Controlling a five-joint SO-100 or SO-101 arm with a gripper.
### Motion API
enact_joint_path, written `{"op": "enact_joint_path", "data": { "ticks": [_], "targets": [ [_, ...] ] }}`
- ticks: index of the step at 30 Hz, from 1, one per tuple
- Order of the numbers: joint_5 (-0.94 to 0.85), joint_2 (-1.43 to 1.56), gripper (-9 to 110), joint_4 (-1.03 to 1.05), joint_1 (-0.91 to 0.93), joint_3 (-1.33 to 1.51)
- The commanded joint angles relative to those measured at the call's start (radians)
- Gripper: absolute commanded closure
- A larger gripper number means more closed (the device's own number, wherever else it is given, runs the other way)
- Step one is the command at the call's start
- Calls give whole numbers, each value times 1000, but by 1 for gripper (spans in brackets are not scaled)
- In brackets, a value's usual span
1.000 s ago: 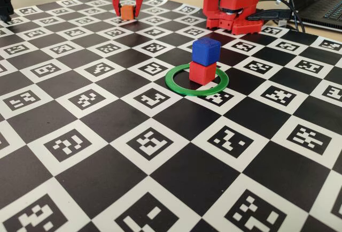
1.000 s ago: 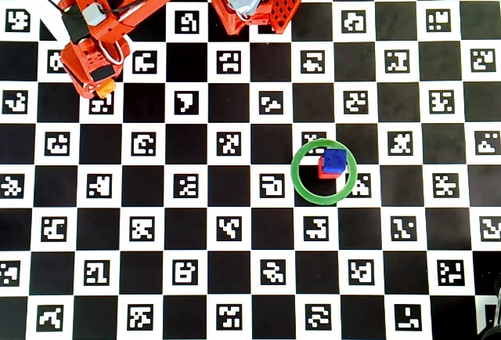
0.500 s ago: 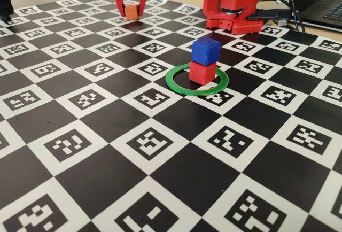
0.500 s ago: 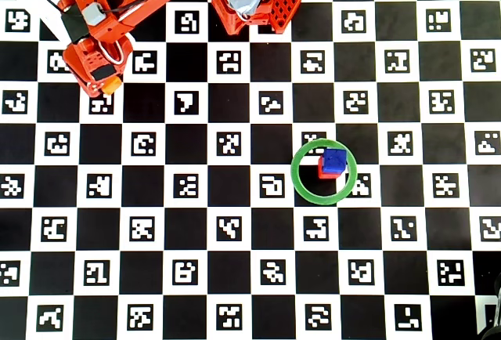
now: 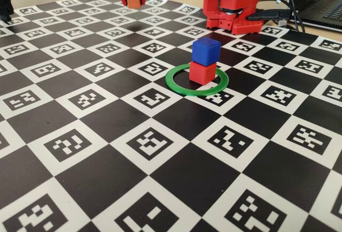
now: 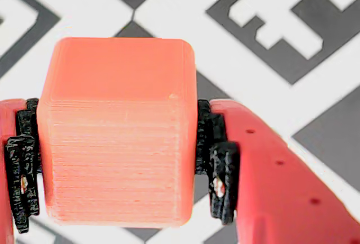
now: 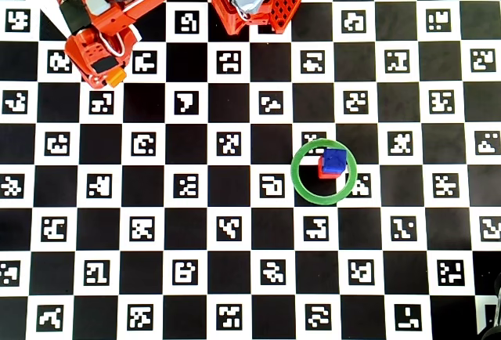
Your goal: Grab the red cube then put it in the green circle then put the blue cube on top and finally the orange cube on top
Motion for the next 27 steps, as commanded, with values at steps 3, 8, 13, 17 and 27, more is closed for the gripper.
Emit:
{"op": "enact_joint_path", "data": {
  "ticks": [3,8,13,17,27],
  "targets": [
    [46,152,93,104,-83,-135],
    [103,202,93,173,-186,-173],
    [169,238,94,235,-314,-218],
    [227,249,94,295,-416,-270],
    [364,256,94,337,-701,-348]
  ]
}}
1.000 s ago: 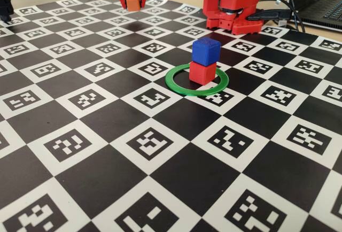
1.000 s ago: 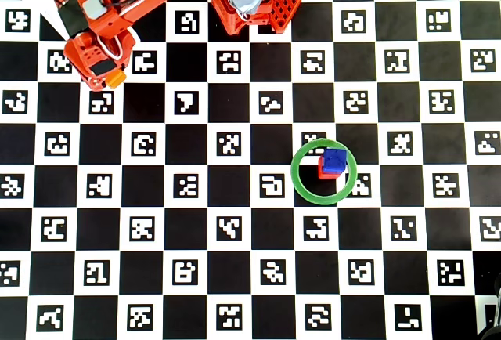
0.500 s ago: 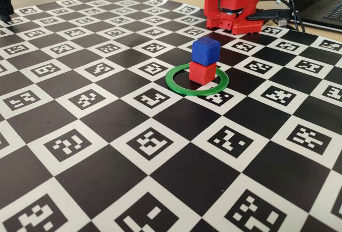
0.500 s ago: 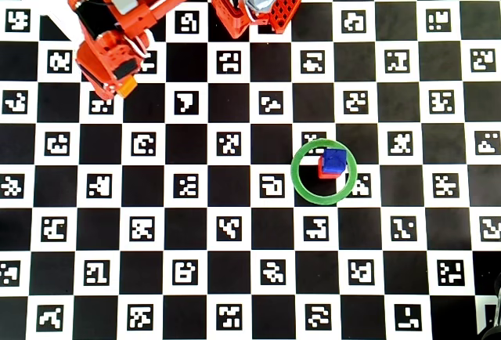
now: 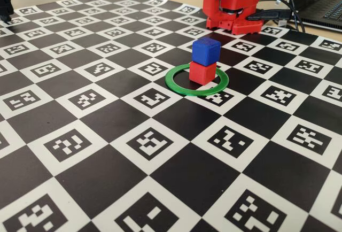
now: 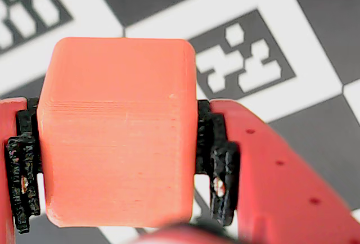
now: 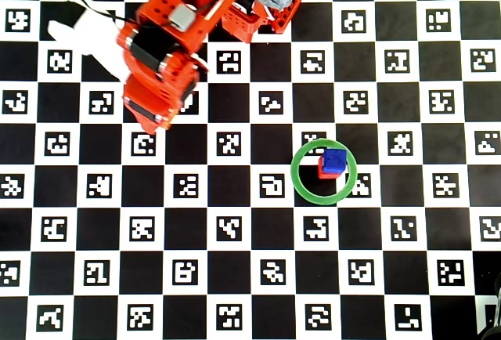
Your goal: Grab the red cube then put it in the green circle then put the blue cube on top and finally the orange cube on top
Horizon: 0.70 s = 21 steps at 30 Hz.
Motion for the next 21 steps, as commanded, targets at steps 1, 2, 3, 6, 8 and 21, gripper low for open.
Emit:
{"op": "enact_joint_path", "data": {
  "ticks": [1,2,3,6,8,21],
  "targets": [
    [48,92,94,9,-117,-94],
    [60,89,94,11,-146,-95],
    [69,83,94,15,-173,-101],
    [101,58,95,37,-256,-132],
    [124,46,95,48,-310,-152],
    [345,-28,95,28,-640,-190]
  ]
}}
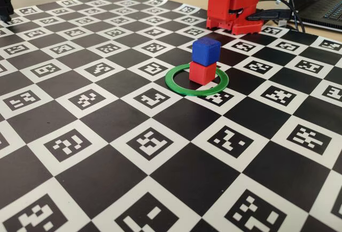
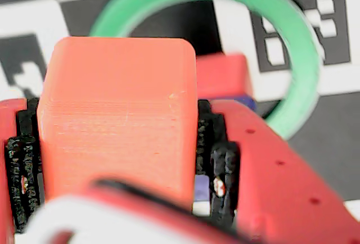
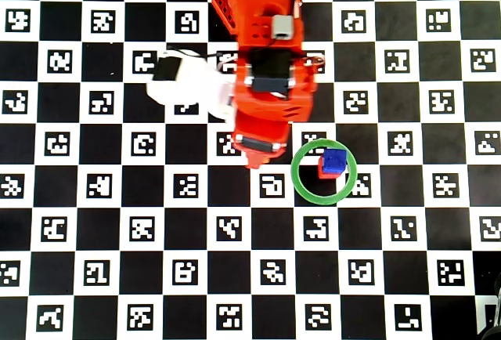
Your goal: Grab the red cube then put it in the green circle then put the blue cube on top and finally the orange cube on top
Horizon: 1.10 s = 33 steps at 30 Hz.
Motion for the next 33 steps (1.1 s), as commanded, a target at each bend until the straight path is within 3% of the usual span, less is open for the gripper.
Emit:
{"op": "enact_joint_path", "data": {
  "ticks": [1,15,33],
  "targets": [
    [63,-9,95,-21,-83,-84],
    [195,-130,95,-106,-278,-121],
    [202,-202,95,-247,-302,-14]
  ]
}}
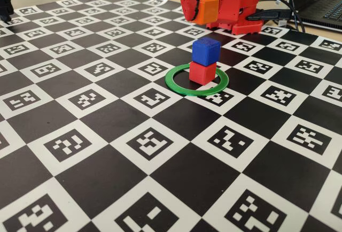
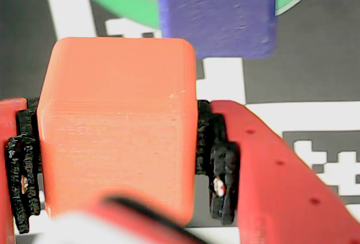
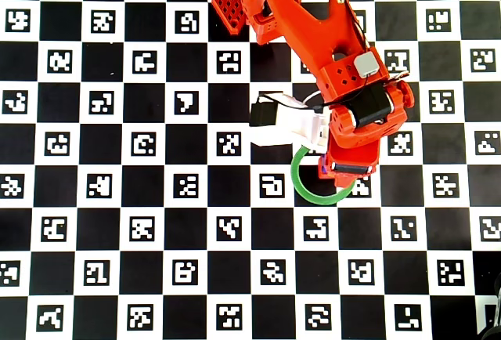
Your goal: Grab the red cube then put it in the green circle then put the blue cube on top and finally the orange cube on top
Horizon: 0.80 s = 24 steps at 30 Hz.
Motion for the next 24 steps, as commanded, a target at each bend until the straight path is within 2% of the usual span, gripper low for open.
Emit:
{"op": "enact_joint_path", "data": {
  "ticks": [1,24],
  "targets": [
    [8,26,95,-34,-6,20],
    [14,34,95,-97,-12,152]
  ]
}}
